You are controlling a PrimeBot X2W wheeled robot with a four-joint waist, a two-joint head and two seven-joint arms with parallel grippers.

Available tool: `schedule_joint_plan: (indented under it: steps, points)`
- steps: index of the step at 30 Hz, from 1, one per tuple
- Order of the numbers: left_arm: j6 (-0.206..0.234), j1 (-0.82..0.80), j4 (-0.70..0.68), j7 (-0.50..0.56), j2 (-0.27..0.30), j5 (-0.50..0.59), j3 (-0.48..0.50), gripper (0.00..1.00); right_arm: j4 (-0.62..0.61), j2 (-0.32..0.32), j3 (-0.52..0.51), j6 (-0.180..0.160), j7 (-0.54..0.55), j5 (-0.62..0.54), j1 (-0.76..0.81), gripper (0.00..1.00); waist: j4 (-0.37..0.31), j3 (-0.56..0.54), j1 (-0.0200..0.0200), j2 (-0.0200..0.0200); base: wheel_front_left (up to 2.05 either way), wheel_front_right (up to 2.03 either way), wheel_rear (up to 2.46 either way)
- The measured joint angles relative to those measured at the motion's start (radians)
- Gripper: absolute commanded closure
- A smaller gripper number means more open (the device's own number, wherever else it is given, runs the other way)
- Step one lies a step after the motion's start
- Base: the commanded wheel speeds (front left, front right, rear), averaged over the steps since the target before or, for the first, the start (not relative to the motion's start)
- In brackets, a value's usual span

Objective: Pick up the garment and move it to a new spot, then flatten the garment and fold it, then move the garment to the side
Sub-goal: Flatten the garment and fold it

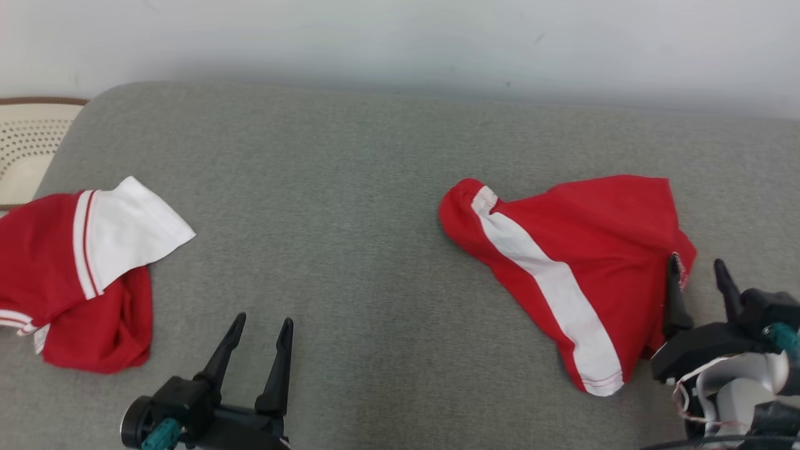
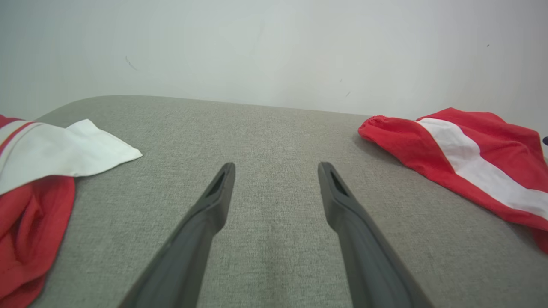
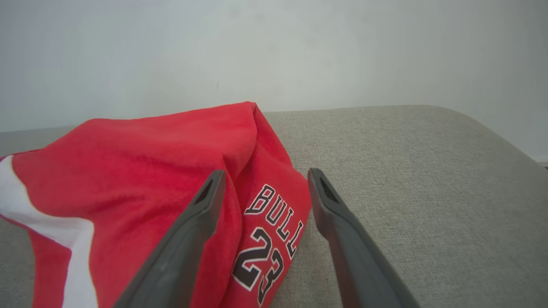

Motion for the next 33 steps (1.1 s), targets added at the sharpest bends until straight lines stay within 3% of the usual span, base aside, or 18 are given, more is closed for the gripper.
schedule_joint_plan:
  steps: [8,18,33]
  points:
    - [-0.040,-0.116,0.032,0.000,0.000,0.016,-0.005,0.00,-0.207,0.065,0.080,0.000,0.000,0.000,0.136,0.00,-0.097,-0.005,-0.0001,-0.0001,0.00,0.00,0.00]
    - [-0.053,-0.293,0.157,0.000,0.003,0.045,-0.030,0.00,-0.358,0.120,0.173,0.000,0.000,0.022,0.194,0.00,-0.229,0.024,0.0000,0.0000,0.00,0.00,0.00]
    - [-0.036,-0.631,0.507,0.000,0.000,0.070,-0.089,0.00,-0.446,0.146,0.343,0.000,0.000,0.047,0.194,0.00,-0.326,0.151,0.0001,0.0000,0.00,0.00,0.00]
